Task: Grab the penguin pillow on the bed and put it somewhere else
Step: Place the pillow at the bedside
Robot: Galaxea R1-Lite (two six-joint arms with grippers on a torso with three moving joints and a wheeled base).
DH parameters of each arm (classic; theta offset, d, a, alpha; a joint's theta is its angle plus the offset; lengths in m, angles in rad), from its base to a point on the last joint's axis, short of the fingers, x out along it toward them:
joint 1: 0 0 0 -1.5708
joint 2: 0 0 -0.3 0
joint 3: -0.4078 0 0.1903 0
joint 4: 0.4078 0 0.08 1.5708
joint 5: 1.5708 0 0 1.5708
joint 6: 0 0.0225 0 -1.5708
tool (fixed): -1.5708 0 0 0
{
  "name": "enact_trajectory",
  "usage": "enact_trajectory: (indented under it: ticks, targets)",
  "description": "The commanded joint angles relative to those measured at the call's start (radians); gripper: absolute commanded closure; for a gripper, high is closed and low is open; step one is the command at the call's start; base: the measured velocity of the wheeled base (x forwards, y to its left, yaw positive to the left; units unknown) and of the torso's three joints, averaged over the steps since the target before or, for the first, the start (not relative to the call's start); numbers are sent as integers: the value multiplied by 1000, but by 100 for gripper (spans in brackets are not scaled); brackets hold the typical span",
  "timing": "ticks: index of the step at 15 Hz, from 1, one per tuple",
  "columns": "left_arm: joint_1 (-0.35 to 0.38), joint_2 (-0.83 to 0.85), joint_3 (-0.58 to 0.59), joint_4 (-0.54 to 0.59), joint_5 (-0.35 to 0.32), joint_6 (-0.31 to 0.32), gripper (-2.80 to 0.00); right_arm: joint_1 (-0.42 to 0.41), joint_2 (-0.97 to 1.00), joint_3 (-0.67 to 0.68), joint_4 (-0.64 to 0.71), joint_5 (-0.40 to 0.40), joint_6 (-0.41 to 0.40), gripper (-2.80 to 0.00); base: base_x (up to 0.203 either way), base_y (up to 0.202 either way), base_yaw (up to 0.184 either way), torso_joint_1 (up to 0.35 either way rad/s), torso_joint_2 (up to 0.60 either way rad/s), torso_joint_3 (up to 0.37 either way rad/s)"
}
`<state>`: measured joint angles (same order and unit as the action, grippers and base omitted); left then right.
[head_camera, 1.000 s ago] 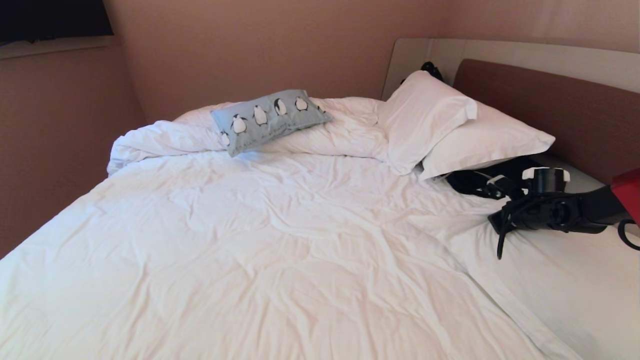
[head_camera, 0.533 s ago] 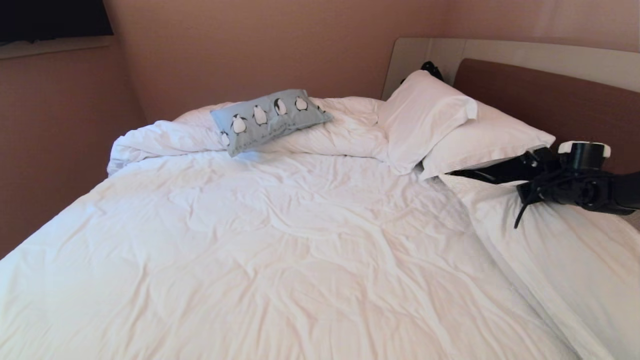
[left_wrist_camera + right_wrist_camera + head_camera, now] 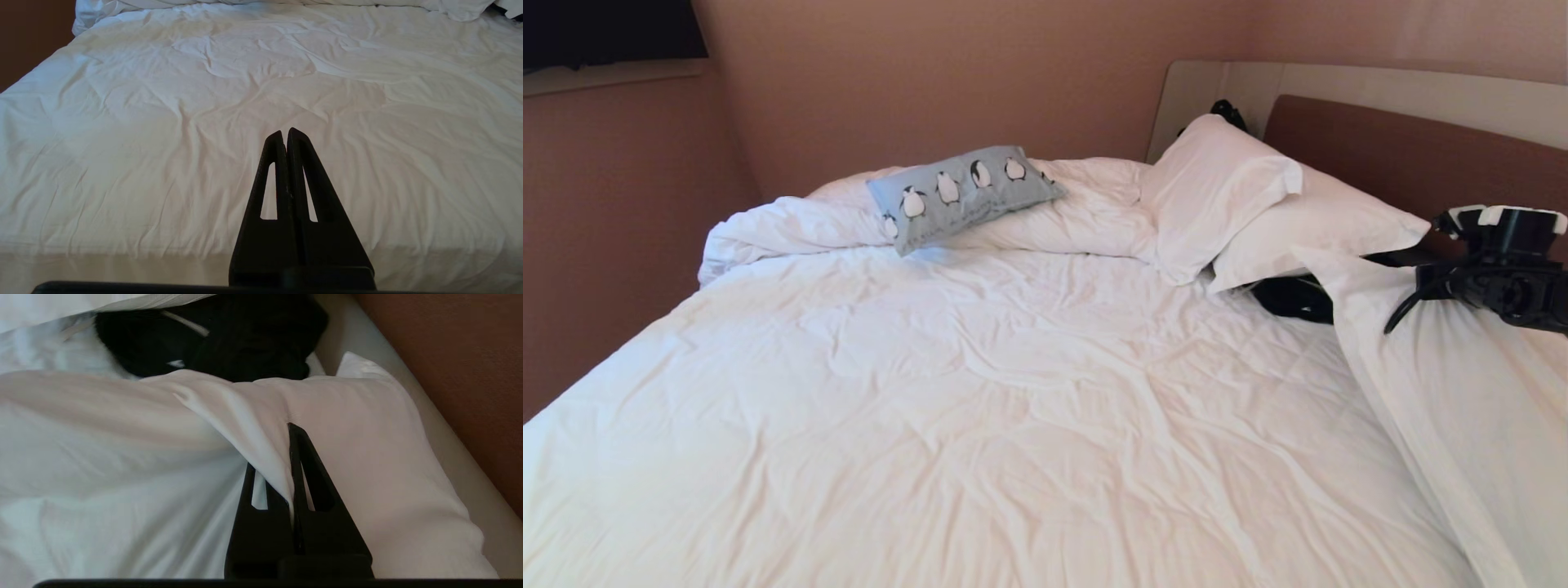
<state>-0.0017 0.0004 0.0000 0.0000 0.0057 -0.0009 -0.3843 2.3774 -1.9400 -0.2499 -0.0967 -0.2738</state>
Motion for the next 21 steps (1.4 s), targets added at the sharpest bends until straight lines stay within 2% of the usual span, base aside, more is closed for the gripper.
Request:
enact_trajectory:
  ticks: [1,7,12,21]
  targets:
    - [0,0,0,0,0,-1,0,-28,5,-2,-91,-51,7,0,0,0,0,0,0,0]
    - [0,0,0,0,0,-1,0,-103,-11,-2,-172,-110,-8,0,0,0,0,0,0,0]
    - [0,0,0,0,0,-1,0,-102,84,-2,-177,-103,-69,0,0,0,0,0,0,0]
    - [0,0,0,0,0,-2,0,-65,129,0,-226,-118,-67,0,0,0,0,0,0,0]
